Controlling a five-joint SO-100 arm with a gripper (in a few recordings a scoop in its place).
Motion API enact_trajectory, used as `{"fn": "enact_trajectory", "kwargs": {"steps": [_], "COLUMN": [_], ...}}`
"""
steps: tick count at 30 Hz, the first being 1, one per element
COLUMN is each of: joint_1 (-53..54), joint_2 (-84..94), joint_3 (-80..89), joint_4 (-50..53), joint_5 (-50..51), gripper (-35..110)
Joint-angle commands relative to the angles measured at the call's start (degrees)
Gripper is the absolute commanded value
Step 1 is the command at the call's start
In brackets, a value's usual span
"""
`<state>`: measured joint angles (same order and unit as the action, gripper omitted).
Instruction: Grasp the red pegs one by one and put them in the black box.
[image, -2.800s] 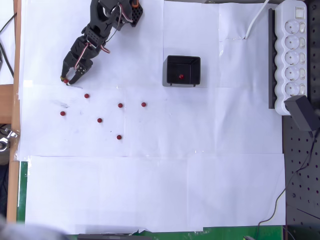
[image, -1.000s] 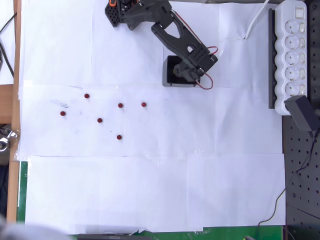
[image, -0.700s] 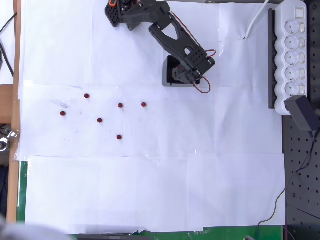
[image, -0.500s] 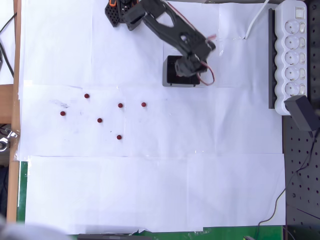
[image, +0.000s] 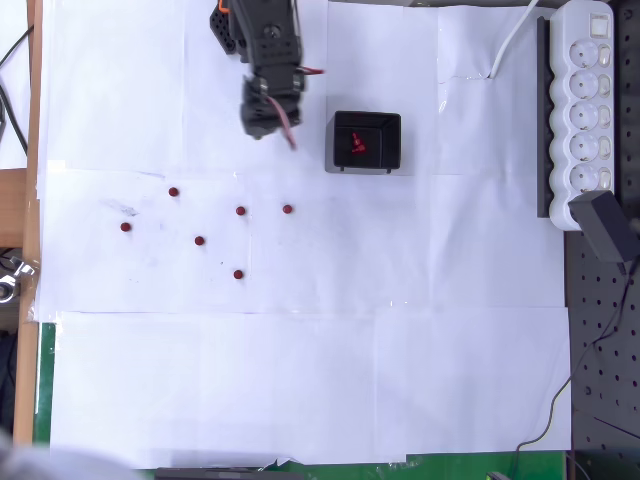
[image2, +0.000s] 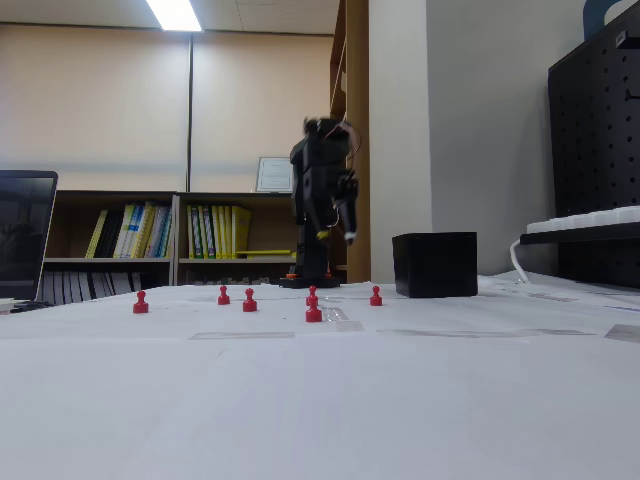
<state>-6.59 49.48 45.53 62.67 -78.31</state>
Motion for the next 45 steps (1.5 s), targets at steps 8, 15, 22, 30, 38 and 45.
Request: {"fn": "enact_trajectory", "kwargs": {"steps": [8,15,22,30,38,45], "joint_1": [-1.2,-2.6,-2.5,-3.8,-5.7,-6.4], "joint_2": [0.6,5.4,15.0,24.6,33.3,38.4], "joint_3": [-22.2,-29.6,-30.5,-27.5,-23.1,-19.5], "joint_4": [-50.5,-70.8,-82.4,-90.4,-97.0,-100.5], "joint_5": [-6.7,-11.1,-11.3,-11.2,-11.7,-11.8], "gripper": [16,16,15,15,15,15]}}
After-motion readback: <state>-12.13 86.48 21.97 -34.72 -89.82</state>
